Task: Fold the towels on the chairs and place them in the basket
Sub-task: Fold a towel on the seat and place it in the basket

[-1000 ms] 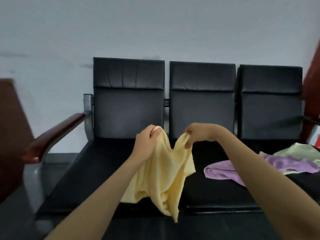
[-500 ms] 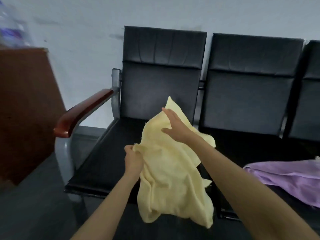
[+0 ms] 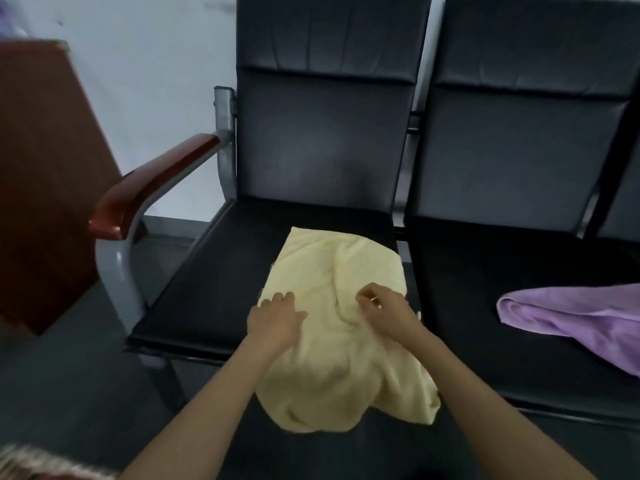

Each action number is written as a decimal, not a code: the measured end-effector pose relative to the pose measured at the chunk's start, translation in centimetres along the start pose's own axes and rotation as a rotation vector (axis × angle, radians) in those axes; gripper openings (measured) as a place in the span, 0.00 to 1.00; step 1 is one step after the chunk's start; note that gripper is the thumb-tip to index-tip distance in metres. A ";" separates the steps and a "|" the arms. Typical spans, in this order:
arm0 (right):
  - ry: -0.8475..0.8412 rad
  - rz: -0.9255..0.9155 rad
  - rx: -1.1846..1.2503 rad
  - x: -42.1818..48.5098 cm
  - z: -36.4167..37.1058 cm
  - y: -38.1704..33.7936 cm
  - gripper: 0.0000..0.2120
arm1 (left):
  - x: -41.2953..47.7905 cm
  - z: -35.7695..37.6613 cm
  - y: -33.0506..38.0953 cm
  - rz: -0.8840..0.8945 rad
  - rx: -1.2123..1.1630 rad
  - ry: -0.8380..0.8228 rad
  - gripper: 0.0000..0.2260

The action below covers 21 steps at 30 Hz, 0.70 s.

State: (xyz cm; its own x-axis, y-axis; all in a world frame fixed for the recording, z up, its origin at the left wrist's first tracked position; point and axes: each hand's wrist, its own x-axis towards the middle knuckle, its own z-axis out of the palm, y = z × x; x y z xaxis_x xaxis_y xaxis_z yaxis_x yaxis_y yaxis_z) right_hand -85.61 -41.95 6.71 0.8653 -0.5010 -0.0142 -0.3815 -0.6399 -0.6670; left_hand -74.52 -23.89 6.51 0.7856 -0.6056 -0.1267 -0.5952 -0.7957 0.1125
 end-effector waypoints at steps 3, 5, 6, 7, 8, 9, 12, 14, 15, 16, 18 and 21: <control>0.137 0.044 -0.264 0.4 0.0 1.7 0.14 | -0.4 -0.1 0.2 -0.059 0.041 -0.139 0.30; 0.076 0.137 -0.323 0.8 0.0 2.4 0.20 | -0.6 -0.2 0.3 -0.053 0.041 -0.166 0.39; 0.053 0.190 -0.309 1.1 -0.1 2.5 0.22 | -0.6 -0.3 0.2 -0.048 0.028 -0.188 0.44; 0.043 0.235 -0.285 1.5 -0.3 2.5 0.22 | -0.6 -0.6 0.0 -0.044 0.008 -0.221 0.48; 0.045 0.267 -0.268 1.7 -0.4 2.4 0.21 | -0.7 -0.8 -0.1 -0.041 -0.013 -0.258 0.50; 0.050 0.285 -0.268 2.0 -0.5 2.2 0.17 | -0.7 -0.9 -0.3 -0.034 -0.039 -0.283 0.51; 0.061 0.280 -0.364 2.7 -0.6 1.8 0.11 | -0.6 -0.8 -0.3 -0.028 -0.168 -0.316 0.48; 0.000 0.268 -0.477 3.5 -0.9 1.1 0.11 | -0.5 -0.6 -0.1 -0.030 -0.259 -0.324 0.46; -0.039 0.266 -0.555 3.9 -1.2 0.4 0.10 | -0.3 -0.5 0.0 -0.024 -0.280 -0.348 0.47; -0.071 0.266 -0.637 4.6 -1.6 -0.2 0.10 | 0.0 -0.3 0.1 -0.013 -0.285 -0.378 0.50; -0.095 0.264 -0.727 6.1 -2.3 -1.2 0.11 | 1.0 0.1 -0.1 0.007 -0.264 -0.434 0.59; 0.035 0.207 -0.643 9.4 -3.1 -1.8 0.16 | 2.9 0.5 -0.3 0.009 -0.204 -0.471 0.61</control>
State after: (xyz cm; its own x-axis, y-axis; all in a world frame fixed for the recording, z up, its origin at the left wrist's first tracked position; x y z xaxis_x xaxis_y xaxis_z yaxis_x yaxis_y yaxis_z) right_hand -77.76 -47.33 10.05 0.7463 -0.6627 -0.0625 -0.6656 -0.7424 -0.0766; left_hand -72.15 -25.45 5.64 0.5912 -0.5901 -0.5498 -0.5197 -0.8000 0.2999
